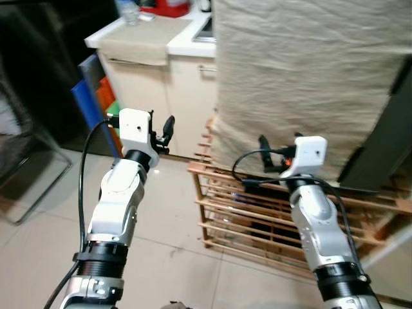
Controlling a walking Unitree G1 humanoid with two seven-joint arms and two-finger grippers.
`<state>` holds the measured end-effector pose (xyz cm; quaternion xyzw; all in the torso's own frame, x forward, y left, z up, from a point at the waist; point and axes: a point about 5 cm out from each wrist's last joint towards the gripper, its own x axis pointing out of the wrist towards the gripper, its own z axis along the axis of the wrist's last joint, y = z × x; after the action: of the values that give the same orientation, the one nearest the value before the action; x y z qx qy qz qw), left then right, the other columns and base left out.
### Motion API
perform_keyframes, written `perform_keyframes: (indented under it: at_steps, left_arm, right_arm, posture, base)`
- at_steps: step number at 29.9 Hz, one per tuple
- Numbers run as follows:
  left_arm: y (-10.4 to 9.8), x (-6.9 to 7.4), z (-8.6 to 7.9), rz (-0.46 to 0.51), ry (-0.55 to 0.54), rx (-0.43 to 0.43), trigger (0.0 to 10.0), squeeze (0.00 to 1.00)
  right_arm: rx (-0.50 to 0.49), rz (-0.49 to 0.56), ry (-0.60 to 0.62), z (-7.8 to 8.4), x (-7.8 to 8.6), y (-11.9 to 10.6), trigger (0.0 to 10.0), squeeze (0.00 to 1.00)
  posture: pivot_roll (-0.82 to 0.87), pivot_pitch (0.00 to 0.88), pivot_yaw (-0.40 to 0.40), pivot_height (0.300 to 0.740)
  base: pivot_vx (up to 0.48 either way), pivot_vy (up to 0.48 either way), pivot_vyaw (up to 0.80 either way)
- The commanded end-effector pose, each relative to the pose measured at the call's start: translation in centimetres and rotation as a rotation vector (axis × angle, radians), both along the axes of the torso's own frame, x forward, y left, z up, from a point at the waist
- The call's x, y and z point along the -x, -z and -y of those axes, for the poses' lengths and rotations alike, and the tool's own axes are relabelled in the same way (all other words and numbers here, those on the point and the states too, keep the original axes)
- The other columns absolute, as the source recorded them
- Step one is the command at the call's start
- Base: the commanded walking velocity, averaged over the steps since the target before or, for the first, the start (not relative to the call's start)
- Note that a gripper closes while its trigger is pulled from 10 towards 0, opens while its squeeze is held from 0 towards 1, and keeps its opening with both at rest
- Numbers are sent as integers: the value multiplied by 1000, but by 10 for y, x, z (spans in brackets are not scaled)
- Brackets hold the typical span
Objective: Restocking fridge
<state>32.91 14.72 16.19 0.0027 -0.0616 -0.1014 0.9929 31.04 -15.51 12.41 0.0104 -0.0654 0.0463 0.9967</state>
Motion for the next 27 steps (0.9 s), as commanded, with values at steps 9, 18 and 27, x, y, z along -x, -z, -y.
perform_keyframes:
  at_steps: [9, 18, 27]
  left_arm:
    - [4, 1, -9, -30, -31, 26, 10000, 0]
    - [10, 1, -6, -53, -14, 26, 10000, 0]
    - [15, 6, -2, -52, 4, 19, 10000, 0]
  right_arm:
    - [5, -10, -12, -3, 7, 0, 10000, 0]
    - [5, -25, 46, 16, 17, 3, 10000, 0]
    - [4, -16, 116, 28, 25, 3, 10000, 0]
  posture:
    - [-96, 0, 88, 740]
    - [-107, 0, 89, 740]
    - [-113, 0, 92, 740]
  base:
    - [0, 480, 0]
    - [0, 480, -497]
    - [0, 480, -695]
